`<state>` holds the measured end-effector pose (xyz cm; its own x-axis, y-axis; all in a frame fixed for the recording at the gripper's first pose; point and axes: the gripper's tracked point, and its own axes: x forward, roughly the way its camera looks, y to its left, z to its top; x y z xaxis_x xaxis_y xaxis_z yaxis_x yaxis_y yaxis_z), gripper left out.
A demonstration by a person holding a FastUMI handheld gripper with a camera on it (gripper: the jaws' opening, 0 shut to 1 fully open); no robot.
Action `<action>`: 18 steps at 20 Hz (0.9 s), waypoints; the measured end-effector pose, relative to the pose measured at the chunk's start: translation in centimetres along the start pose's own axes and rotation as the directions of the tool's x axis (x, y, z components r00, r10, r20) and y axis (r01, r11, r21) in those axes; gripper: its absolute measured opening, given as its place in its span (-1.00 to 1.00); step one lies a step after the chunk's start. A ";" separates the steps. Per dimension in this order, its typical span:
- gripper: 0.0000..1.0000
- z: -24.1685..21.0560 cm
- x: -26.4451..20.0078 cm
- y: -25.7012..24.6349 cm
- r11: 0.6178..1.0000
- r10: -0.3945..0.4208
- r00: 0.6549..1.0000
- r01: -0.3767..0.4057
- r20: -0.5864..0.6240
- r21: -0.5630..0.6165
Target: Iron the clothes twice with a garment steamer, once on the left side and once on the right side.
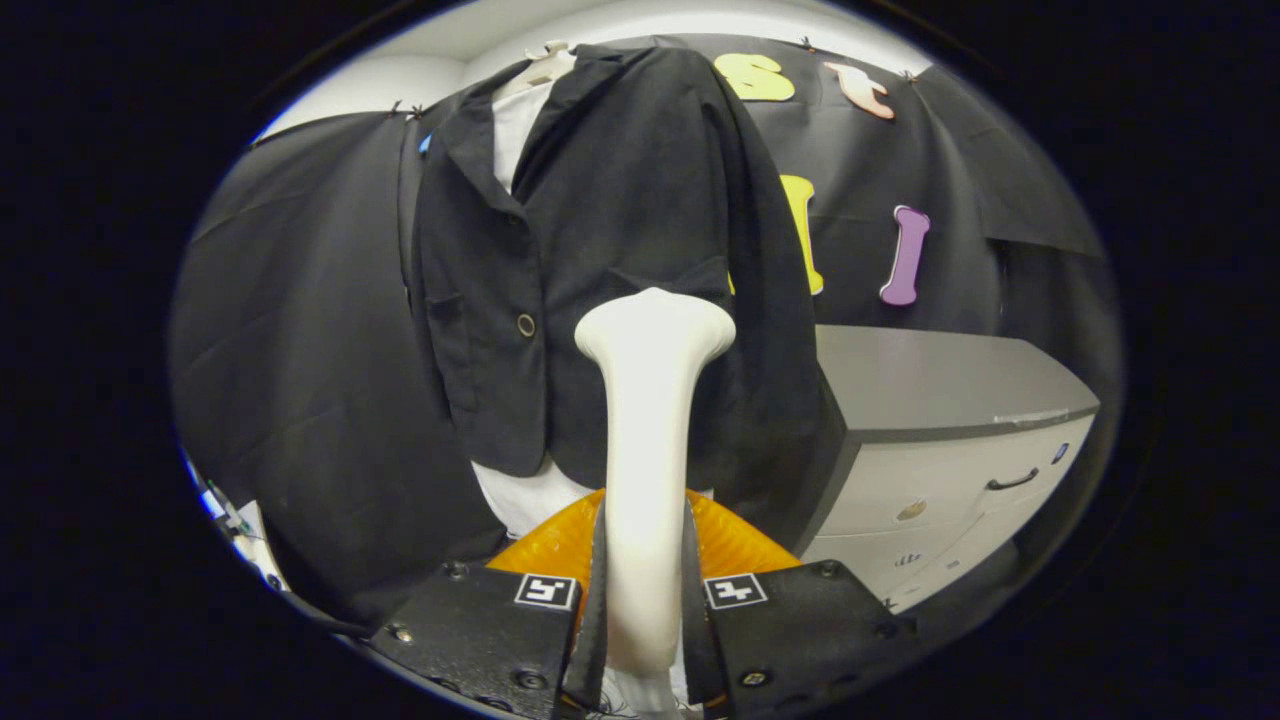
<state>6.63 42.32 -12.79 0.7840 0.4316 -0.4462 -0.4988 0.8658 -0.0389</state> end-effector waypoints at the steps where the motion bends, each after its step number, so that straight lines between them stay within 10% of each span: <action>1: -0.33 -0.5 0.1 -0.1 1.000 -0.003 1.000 0.003 -0.013 0.003; 18: -0.33 -10.9 3.8 -0.5 0.999 -0.044 0.979 0.038 -0.200 -0.037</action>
<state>5.86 40.75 -24.17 0.7154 0.3333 -0.6141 -0.4824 0.8714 -0.0891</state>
